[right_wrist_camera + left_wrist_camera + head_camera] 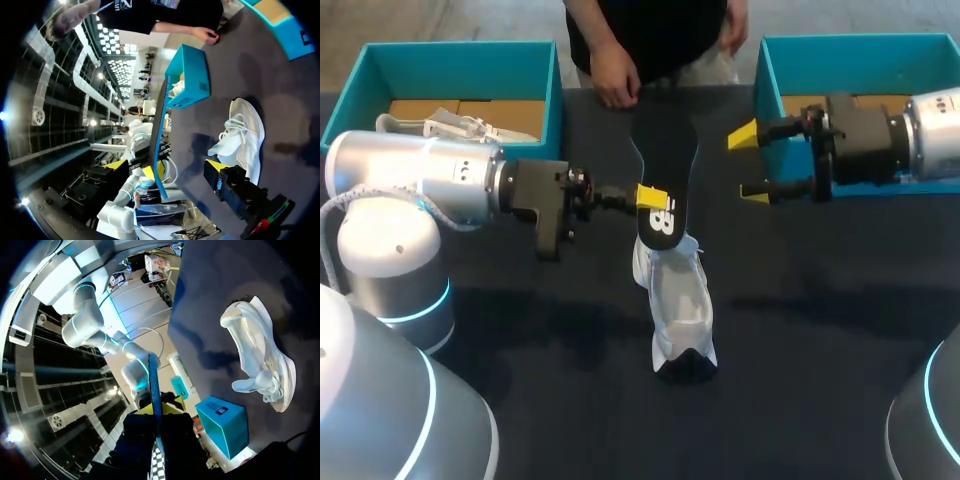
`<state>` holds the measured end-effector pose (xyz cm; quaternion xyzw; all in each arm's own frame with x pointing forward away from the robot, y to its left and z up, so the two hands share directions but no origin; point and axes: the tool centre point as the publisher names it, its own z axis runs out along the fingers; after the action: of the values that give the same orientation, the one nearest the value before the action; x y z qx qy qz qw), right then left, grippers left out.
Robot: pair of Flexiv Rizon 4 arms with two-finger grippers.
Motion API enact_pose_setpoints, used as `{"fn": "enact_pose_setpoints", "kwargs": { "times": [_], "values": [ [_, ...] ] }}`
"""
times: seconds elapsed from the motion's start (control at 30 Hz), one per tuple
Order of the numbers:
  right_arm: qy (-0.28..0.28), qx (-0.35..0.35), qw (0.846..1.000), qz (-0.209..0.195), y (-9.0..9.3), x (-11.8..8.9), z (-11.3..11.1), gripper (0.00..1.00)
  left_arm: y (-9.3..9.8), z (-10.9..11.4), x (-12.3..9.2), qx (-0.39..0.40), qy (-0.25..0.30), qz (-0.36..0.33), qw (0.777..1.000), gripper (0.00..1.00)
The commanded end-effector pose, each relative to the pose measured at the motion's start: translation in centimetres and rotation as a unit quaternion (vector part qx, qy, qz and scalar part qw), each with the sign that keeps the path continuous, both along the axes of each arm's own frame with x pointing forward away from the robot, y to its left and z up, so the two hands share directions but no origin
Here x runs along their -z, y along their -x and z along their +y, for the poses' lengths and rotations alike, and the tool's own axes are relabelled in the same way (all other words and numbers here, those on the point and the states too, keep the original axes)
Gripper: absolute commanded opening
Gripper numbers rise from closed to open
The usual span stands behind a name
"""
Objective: Take the shoe out of the shoebox, open the shoe tongue, remove and reinsert the insole, then place the shoe into the shoebox
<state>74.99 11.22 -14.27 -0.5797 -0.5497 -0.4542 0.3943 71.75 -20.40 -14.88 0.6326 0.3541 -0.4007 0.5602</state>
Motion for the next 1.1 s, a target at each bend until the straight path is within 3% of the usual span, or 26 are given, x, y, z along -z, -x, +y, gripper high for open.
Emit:
{"fn": "enact_pose_setpoints", "kwargs": {
  "times": [0.03,0.53,1.1],
  "values": [
    [0.010,0.004,1.000,0.024,-1.6,-0.4,1.4,1.00,0.0,-0.1,0.1,-0.001,0.001,-0.001,1.000,0.00],
    [0.010,0.000,1.000,0.027,-1.7,-0.5,1.6,1.00,0.0,-0.1,0.1,-0.001,0.001,-0.001,1.000,0.00],
    [-0.019,-0.017,0.998,0.062,-3.7,0.0,7.4,1.00,0.0,-0.1,0.1,-0.001,0.001,-0.001,1.000,0.00]
  ]
}}
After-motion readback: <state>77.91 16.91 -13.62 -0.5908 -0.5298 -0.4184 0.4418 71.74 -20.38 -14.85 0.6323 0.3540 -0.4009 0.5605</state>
